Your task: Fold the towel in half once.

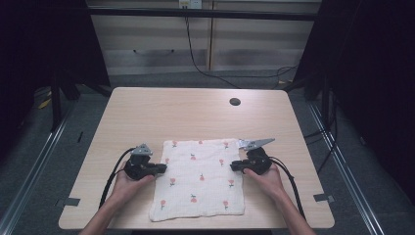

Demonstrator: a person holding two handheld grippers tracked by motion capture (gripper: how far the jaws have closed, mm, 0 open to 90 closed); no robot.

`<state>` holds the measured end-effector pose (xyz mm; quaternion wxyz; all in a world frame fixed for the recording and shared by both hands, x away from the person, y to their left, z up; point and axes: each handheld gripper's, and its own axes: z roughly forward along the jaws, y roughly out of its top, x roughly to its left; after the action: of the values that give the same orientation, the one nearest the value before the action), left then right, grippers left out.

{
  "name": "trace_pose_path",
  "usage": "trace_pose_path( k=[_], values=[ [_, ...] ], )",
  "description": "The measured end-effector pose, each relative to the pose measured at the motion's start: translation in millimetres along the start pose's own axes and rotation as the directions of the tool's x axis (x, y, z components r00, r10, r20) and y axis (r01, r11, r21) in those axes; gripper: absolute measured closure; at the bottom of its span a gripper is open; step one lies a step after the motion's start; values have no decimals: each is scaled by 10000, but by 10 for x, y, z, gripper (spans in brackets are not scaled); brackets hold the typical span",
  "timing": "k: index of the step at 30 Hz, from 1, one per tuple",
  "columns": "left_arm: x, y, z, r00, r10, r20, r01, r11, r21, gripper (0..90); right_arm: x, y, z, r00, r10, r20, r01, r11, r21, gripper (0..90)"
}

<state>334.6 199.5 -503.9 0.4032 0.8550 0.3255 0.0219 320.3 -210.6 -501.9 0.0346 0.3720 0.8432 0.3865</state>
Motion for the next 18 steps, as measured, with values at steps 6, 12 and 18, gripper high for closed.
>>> trace_pose_path(
  k=[6,12,18],
  values=[
    [19,-4,8,10000,-77,34,77,9999,-116,873,-179,117,-40,9985,482,276,-456,9949,-896,731],
    [65,-6,13,9998,-198,4,198,9994,-275,873,-467,405,5,9912,787,1062,-660,9908,-1183,676],
    [71,-7,13,9998,-201,-31,200,9994,-294,871,-655,518,149,9870,870,1351,-783,9946,-679,649]
  ],
)
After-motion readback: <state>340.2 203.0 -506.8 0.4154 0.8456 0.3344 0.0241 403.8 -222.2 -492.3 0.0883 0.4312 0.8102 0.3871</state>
